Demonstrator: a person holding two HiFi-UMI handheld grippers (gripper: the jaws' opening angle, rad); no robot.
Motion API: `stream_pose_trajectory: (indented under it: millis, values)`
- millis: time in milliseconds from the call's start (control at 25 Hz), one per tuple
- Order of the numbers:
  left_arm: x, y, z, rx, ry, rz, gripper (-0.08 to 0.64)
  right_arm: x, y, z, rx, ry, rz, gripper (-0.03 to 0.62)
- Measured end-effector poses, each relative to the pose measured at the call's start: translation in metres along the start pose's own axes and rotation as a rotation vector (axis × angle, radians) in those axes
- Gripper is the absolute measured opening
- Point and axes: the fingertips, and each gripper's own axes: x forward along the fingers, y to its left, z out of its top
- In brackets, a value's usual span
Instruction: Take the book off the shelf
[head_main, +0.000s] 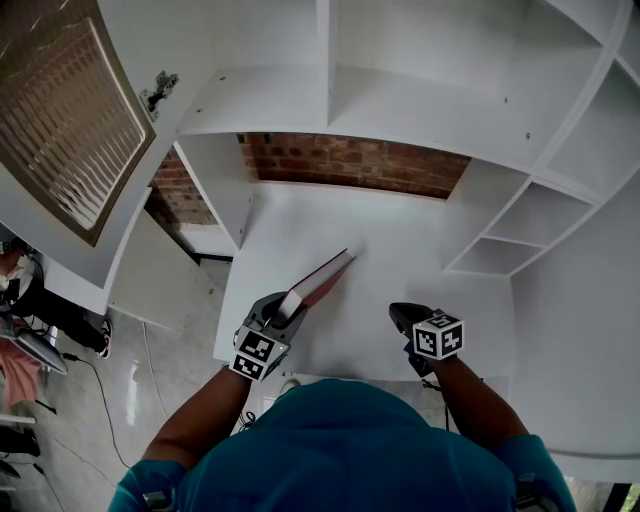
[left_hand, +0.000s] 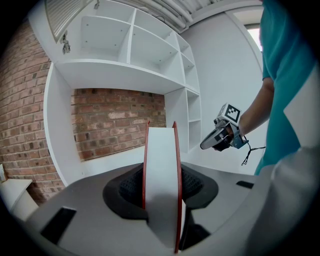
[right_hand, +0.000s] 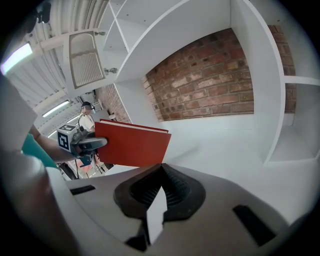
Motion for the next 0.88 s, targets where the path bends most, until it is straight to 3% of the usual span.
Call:
stream_pose_trajectory:
  millis: [880]
  values:
    - [-0.0021, 0.0018, 0.0060, 0.003, -0.020, 0.004, 0.172, 0.0002, -0.0010, 0.0064, -0.004, -0.005, -0.007, 0.020]
